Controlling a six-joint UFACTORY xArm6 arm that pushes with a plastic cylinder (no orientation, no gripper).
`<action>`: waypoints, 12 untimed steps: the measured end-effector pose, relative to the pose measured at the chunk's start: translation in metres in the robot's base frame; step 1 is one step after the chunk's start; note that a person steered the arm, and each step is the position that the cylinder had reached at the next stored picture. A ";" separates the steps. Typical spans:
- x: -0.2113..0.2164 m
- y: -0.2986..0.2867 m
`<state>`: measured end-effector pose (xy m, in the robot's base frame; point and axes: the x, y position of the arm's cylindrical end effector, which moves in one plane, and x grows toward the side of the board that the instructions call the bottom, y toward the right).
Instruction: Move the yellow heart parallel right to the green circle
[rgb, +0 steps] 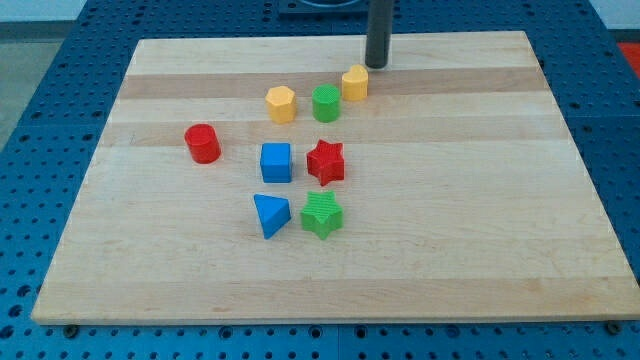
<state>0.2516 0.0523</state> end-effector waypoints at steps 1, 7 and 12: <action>0.001 -0.035; 0.052 -0.033; 0.069 -0.028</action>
<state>0.3201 0.0247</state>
